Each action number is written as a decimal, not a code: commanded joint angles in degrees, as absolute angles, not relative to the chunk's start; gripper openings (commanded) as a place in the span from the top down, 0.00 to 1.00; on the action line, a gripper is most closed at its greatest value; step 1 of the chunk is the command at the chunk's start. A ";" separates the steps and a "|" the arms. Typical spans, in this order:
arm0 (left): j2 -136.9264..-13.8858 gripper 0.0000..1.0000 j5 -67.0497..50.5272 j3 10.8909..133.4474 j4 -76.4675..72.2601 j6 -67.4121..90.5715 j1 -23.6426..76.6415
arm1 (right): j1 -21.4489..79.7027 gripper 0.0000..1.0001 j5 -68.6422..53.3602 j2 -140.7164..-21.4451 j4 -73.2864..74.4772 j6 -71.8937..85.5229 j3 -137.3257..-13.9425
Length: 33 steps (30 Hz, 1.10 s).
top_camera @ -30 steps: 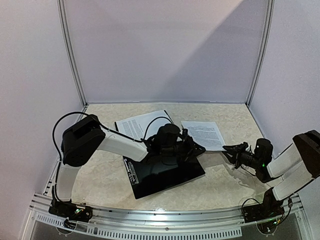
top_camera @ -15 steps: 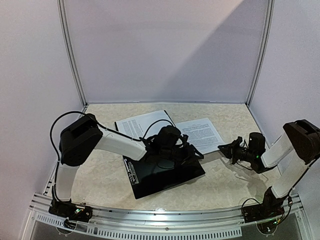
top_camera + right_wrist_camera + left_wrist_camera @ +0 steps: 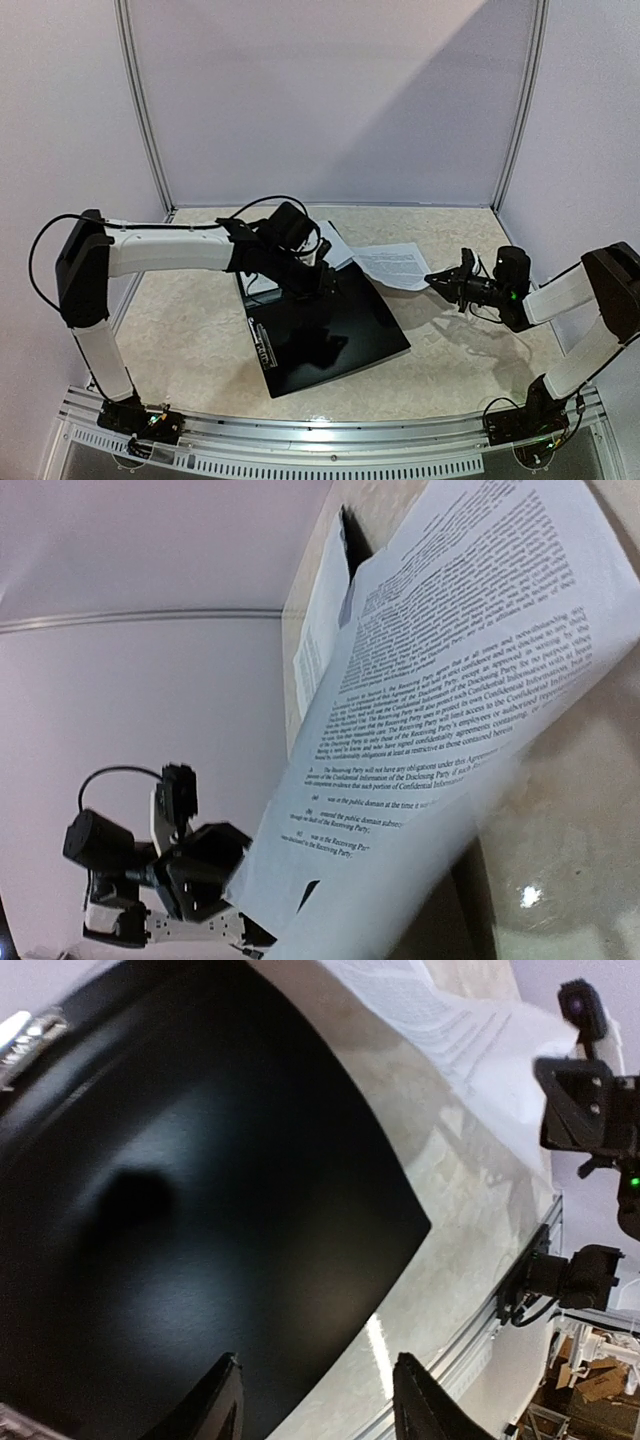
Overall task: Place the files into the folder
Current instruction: Pass from the left arm to the right, then place the file in the spring clip on the folder.
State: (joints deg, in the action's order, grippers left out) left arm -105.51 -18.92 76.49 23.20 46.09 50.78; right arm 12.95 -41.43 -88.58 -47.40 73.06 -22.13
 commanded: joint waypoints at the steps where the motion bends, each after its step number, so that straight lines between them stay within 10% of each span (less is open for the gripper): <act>1: -101.53 0.49 -12.92 79.08 39.50 33.03 43.74 | 17.10 1.00 -48.08 -86.72 -49.32 71.81 -22.52; 22: -85.24 0.48 -3.76 68.56 41.02 20.16 23.41 | 28.37 1.00 -52.98 -72.06 8.50 38.30 -37.66; 33: -87.95 0.48 -5.37 65.84 38.16 16.57 19.60 | 31.90 1.00 -52.16 -87.58 36.90 15.98 -61.10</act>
State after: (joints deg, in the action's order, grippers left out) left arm -87.26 -4.34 67.94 39.83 18.46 21.30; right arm 30.15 -53.21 -82.96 21.26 28.75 -53.17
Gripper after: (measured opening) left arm 0.518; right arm 0.005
